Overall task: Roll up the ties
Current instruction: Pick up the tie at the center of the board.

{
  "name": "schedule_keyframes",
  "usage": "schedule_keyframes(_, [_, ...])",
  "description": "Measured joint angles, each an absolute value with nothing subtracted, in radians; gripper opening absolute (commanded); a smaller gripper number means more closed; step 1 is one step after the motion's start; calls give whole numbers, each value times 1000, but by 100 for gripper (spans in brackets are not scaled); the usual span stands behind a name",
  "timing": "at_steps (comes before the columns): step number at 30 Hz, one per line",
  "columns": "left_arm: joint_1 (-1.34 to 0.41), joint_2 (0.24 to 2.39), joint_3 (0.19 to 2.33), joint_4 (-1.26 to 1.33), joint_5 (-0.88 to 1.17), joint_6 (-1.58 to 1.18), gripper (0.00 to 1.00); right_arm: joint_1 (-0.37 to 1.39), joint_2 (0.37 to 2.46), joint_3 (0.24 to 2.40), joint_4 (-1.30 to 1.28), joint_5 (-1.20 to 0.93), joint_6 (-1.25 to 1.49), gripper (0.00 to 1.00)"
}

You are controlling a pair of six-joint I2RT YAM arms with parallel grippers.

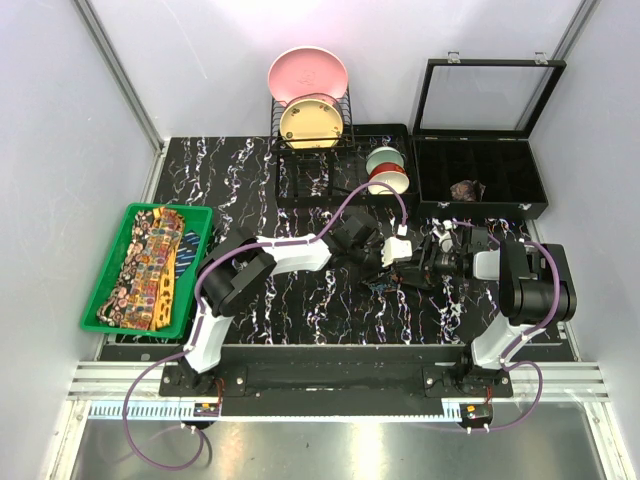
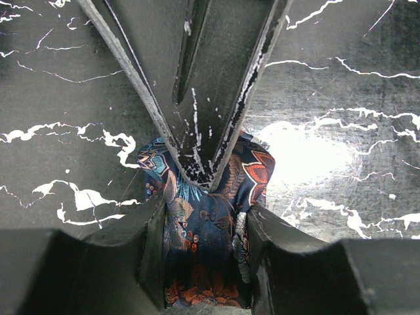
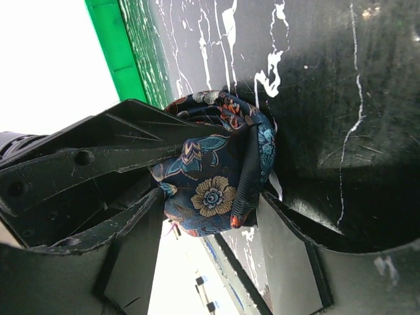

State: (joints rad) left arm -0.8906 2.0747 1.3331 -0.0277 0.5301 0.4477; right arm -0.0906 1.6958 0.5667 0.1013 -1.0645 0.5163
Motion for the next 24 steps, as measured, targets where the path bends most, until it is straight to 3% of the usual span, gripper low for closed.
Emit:
schedule_keyframes(5, [-890, 2075, 1333, -28, 531, 447, 9, -79, 1696, 567, 110, -1068, 518, 67])
schedule_keyframes(8, [-889, 2075, 1333, -28, 530, 444, 9, -67, 1696, 567, 121, -1078, 524, 63])
schedule_keyframes(11, [-888, 2075, 1333, -30, 531, 443, 9, -59, 1695, 567, 123, -1077, 521, 48])
schedule_keyframes(13, [-888, 2075, 1333, -30, 531, 443, 9, -58, 1695, 567, 122, -1074, 517, 21])
schedule_keyframes(16, [-887, 2075, 1333, -36, 529, 443, 10, -58, 1695, 575, 107, -1077, 509, 0])
schedule_keyframes(19, [-885, 2075, 1333, -36, 530, 439, 24, -56, 1699, 598, 60, -1074, 491, 0])
schedule_keyframes(21, [-884, 2075, 1333, -36, 530, 436, 42, -54, 1704, 620, 18, -1071, 473, 0])
schedule_keyframes(23, [-884, 2072, 1332, -35, 528, 430, 50, -51, 1705, 636, -20, -1063, 457, 0])
schedule_keyframes(24, [-884, 2069, 1327, -31, 526, 427, 61, -49, 1703, 643, -36, -1060, 450, 0])
